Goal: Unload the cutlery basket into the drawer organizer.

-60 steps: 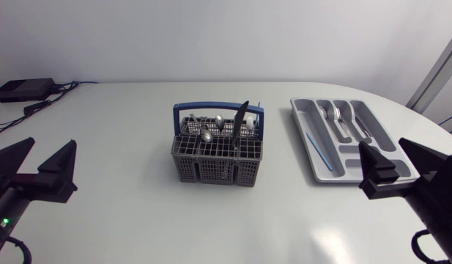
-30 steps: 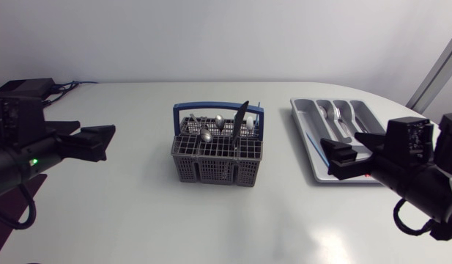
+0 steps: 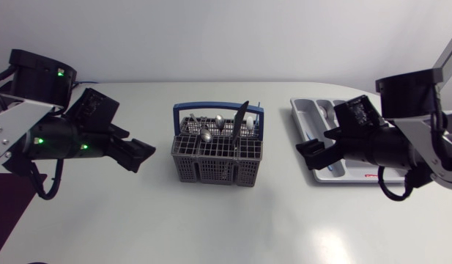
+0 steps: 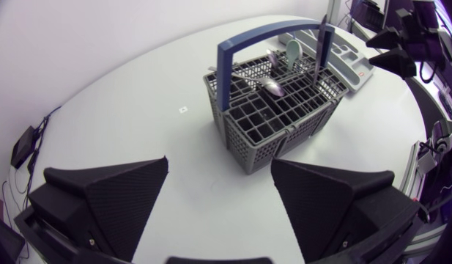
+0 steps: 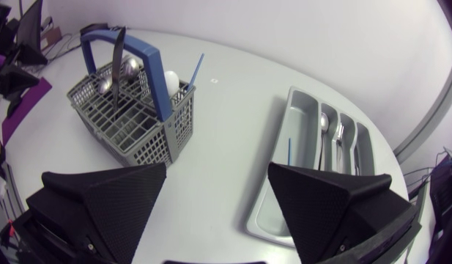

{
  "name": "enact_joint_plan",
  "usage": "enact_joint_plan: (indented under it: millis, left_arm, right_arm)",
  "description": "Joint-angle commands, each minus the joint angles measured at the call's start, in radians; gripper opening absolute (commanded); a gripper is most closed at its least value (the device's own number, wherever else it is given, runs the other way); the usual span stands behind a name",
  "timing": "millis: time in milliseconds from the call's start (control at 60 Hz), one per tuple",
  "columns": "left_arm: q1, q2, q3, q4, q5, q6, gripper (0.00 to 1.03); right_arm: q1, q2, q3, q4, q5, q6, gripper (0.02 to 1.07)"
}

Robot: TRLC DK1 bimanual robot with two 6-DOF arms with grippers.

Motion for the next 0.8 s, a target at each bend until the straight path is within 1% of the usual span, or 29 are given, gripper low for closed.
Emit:
enact_joint_plan:
  millis: [0, 67, 117, 150, 183, 217, 283, 367, 417, 500, 533, 583, 633, 650, 700, 783]
  left_arm:
    - [-0.025, 0.043, 0.042, 0.000, 0.037, 0.046, 0.98]
    - [-0.025, 0.061, 0.042, 0.015, 0.075, 0.054, 0.97]
    - [-0.028, 0.082, 0.041, 0.035, 0.095, 0.054, 0.97]
    - [-0.028, 0.092, 0.039, 0.054, 0.104, 0.053, 0.97]
    - [-0.028, 0.098, 0.036, 0.067, 0.111, 0.053, 0.97]
    - [-0.028, 0.107, 0.034, 0.078, 0.112, 0.051, 0.96]
    - [-0.027, 0.127, 0.034, 0.101, 0.120, 0.053, 0.96]
    - [-0.014, 0.151, 0.028, 0.143, 0.163, 0.053, 0.94]
    - [-0.002, 0.170, 0.028, 0.163, 0.176, 0.054, 0.93]
    - [0.009, 0.196, 0.028, 0.190, 0.196, 0.056, 0.90]
    - [0.015, 0.205, 0.027, 0.204, 0.196, 0.056, 0.90]
    - [0.016, 0.225, 0.027, 0.219, 0.196, 0.056, 0.90]
    - [0.016, 0.244, 0.028, 0.236, 0.198, 0.056, 0.90]
    - [0.016, 0.253, 0.028, 0.244, 0.198, 0.057, 0.87]
    - [0.012, 0.277, 0.030, 0.259, 0.198, 0.059, 0.82]
    - [0.006, 0.308, 0.031, 0.281, 0.198, 0.059, 0.82]
  right_arm:
    - [0.023, 0.067, 0.055, -0.044, -0.002, -0.111, 1.02]
    - [0.023, 0.091, 0.046, 0.011, -0.040, -0.155, 1.02]
    - [0.023, 0.105, 0.048, 0.054, -0.104, -0.172, 1.01]
    - [0.018, 0.116, 0.057, 0.067, -0.160, -0.175, 0.97]
    - [0.017, 0.129, 0.069, 0.076, -0.184, -0.174, 0.95]
    - [0.017, 0.143, 0.083, 0.086, -0.187, -0.171, 0.93]
    - [0.020, 0.180, 0.121, 0.093, -0.204, -0.164, 0.93]
    - [0.024, 0.228, 0.167, 0.094, -0.215, -0.152, 0.92]
    - [0.027, 0.258, 0.189, 0.103, -0.215, -0.149, 0.87]
    - [0.029, 0.309, 0.215, 0.120, -0.221, -0.145, 0.86]
    - [0.029, 0.329, 0.227, 0.125, -0.221, -0.145, 0.81]
    - [0.029, 0.352, 0.236, 0.137, -0.221, -0.143, 0.78]
    - [0.029, 0.372, 0.242, 0.152, -0.227, -0.137, 0.78]
    - [0.029, 0.381, 0.248, 0.157, -0.227, -0.137, 0.78]
    - [0.029, 0.401, 0.259, 0.159, -0.246, -0.137, 0.78]
    - [0.024, 0.419, 0.275, 0.162, -0.264, -0.138, 0.78]
